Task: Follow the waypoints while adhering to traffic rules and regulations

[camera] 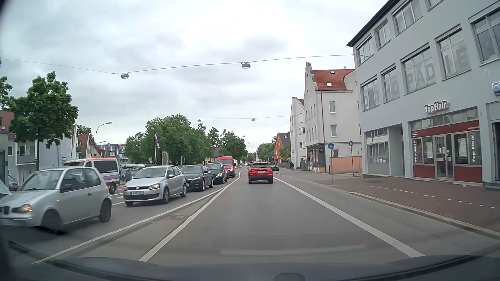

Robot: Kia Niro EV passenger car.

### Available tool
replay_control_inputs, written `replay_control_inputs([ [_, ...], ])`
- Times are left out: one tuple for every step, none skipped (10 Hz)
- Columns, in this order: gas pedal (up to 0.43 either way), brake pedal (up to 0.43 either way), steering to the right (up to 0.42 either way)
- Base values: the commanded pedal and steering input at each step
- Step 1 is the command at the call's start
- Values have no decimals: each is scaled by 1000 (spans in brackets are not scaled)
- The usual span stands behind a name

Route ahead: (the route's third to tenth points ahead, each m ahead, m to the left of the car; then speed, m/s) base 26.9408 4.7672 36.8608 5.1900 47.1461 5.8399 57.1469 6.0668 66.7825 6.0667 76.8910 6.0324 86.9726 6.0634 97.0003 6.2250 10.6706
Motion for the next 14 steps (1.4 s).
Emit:
replay_control_inputs([
  [228,0,-11],
  [220,0,-11],
  [209,0,-11],
  [189,0,-11],
  [177,0,-11],
  [189,0,-11],
  [197,0,-11],
  [197,0,-11],
  [220,0,-11],
  [228,0,-11],
  [228,0,-12],
  [228,0,-11],
  [228,0,-11],
  [228,0,-10],
])
